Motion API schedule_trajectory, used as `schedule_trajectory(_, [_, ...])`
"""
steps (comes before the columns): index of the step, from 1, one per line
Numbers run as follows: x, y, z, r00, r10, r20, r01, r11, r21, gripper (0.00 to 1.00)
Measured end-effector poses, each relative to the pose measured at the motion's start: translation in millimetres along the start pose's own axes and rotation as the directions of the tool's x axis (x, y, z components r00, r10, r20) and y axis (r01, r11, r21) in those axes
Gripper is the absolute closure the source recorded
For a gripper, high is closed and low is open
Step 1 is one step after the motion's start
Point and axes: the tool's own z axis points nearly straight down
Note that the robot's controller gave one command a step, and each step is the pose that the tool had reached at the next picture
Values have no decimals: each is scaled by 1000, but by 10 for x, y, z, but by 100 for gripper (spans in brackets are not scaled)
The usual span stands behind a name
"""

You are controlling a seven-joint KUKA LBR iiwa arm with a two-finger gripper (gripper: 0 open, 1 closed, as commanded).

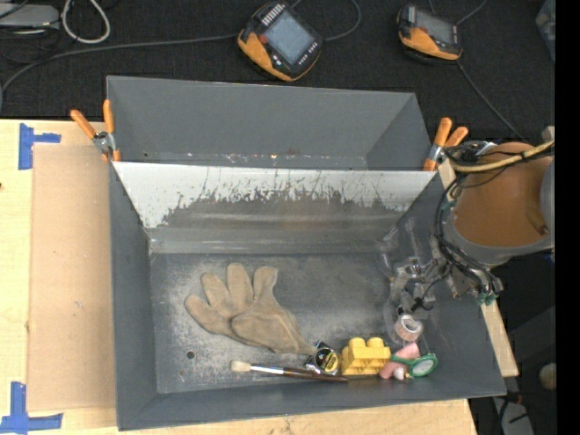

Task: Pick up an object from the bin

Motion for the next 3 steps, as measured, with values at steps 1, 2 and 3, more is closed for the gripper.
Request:
schedule_trajectory(1, [14,12,-198,1000,1,-6,-1,1000,-3,100])
schedule_trajectory(2, [1,9,-442,1000,1,-1,-1,1000,-1,100])
schedule_trajectory(3, [-4,14,-625,1000,2,0,-2,1000,-1,100])
